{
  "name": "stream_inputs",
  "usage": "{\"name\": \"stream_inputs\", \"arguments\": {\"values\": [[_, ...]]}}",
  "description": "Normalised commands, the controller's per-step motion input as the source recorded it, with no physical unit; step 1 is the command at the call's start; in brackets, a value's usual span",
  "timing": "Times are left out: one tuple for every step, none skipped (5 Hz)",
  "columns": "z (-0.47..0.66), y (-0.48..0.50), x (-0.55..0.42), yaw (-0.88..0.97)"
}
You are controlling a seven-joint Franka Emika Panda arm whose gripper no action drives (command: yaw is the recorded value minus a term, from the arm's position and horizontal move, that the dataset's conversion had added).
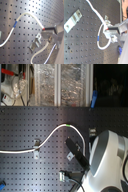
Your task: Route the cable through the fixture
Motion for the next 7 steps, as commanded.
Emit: {"name": "stream_inputs", "arguments": {"values": [[0.00,0.049,-0.054,0.13],[0.28,-0.214,-0.205,0.16],[0.52,-0.256,-0.260,0.09],[0.00,-0.011,0.010,0.00],[0.25,0.219,-0.576,0.17],[0.00,-0.013,-0.014,0.00],[0.43,0.003,-0.179,-0.19]]}}
